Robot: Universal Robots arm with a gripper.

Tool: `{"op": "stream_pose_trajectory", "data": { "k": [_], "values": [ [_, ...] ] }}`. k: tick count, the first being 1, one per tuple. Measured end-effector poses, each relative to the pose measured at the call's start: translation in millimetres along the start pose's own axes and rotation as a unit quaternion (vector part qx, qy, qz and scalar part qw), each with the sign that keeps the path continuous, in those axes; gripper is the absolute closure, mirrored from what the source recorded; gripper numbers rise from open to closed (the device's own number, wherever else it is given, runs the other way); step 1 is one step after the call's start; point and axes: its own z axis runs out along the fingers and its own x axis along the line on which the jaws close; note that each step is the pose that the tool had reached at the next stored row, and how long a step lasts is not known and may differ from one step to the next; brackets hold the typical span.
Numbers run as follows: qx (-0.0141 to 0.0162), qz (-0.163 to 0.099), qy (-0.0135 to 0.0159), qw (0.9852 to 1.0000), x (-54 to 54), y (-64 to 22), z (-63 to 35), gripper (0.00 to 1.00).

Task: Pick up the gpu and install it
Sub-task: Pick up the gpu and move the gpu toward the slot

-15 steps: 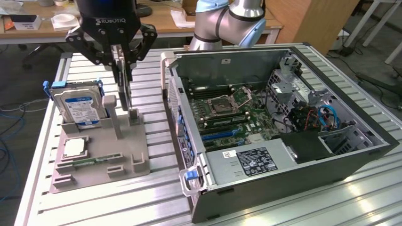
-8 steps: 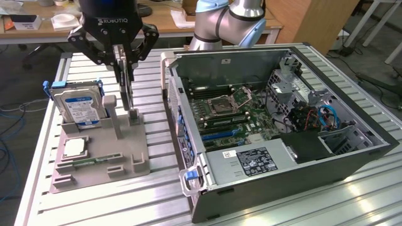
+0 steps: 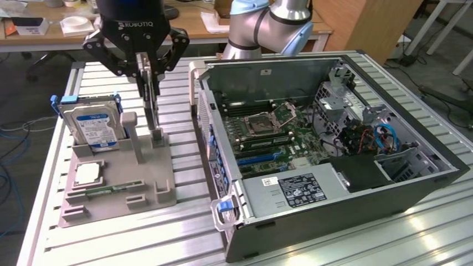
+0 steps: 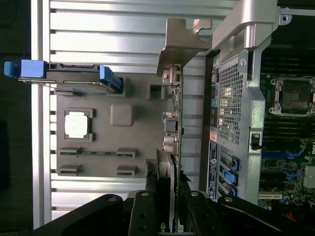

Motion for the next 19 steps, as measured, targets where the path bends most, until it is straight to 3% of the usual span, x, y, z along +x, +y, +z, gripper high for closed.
{"op": "stream_pose_trajectory", "data": {
  "k": [19],
  "values": [
    [0.0, 0.0, 0.0, 1.0, -7.6, -0.1, 0.1, 0.73]
  ]
}}
